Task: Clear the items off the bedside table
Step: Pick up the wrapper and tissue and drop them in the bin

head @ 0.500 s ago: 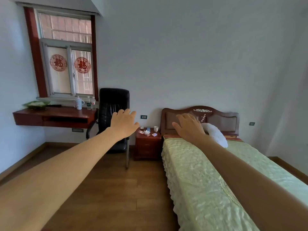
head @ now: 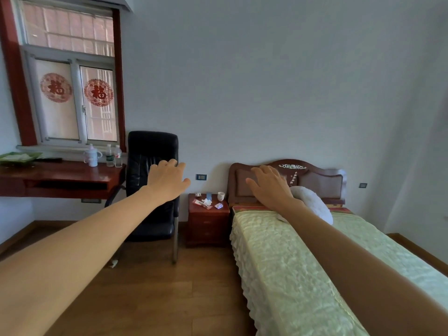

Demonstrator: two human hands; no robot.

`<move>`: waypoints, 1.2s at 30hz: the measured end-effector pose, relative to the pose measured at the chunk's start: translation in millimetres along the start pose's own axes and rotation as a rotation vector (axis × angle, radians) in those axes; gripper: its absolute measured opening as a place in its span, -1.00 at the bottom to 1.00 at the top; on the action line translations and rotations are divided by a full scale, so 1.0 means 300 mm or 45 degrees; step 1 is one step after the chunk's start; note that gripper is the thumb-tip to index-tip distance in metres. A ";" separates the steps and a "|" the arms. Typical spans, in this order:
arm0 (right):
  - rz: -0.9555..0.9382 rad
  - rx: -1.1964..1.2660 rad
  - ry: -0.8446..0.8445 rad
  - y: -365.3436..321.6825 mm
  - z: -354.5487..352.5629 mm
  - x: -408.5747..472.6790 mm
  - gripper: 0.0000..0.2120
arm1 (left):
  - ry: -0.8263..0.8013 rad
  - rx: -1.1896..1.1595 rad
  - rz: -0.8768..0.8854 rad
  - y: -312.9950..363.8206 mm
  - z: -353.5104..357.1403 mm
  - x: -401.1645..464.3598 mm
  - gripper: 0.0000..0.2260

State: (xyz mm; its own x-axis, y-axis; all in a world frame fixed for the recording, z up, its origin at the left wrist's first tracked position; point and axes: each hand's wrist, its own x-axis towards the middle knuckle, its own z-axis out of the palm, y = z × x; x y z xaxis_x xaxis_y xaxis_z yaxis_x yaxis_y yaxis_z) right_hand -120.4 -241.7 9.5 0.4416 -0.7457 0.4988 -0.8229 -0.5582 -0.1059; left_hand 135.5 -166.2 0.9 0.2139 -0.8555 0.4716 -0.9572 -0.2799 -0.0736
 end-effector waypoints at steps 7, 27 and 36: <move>0.008 0.020 -0.025 0.086 0.193 0.244 -0.57 | -0.011 -0.014 0.043 0.007 0.212 0.236 -0.53; -0.005 -0.005 -0.152 0.571 0.884 1.081 -0.55 | -0.129 -0.028 -0.011 0.147 0.909 1.097 -0.53; 0.020 0.051 -0.230 0.621 1.277 1.371 -0.57 | -0.235 -0.053 -0.025 0.085 1.300 1.373 -0.54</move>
State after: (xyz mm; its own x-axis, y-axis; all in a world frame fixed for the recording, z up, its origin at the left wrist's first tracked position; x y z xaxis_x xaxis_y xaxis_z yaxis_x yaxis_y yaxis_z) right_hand 44.9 -791.9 -134.6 0.4892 -0.8055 0.3345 -0.8168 -0.5575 -0.1480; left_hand 275.1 -695.6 -149.3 0.2613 -0.9164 0.3034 -0.9589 -0.2825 -0.0275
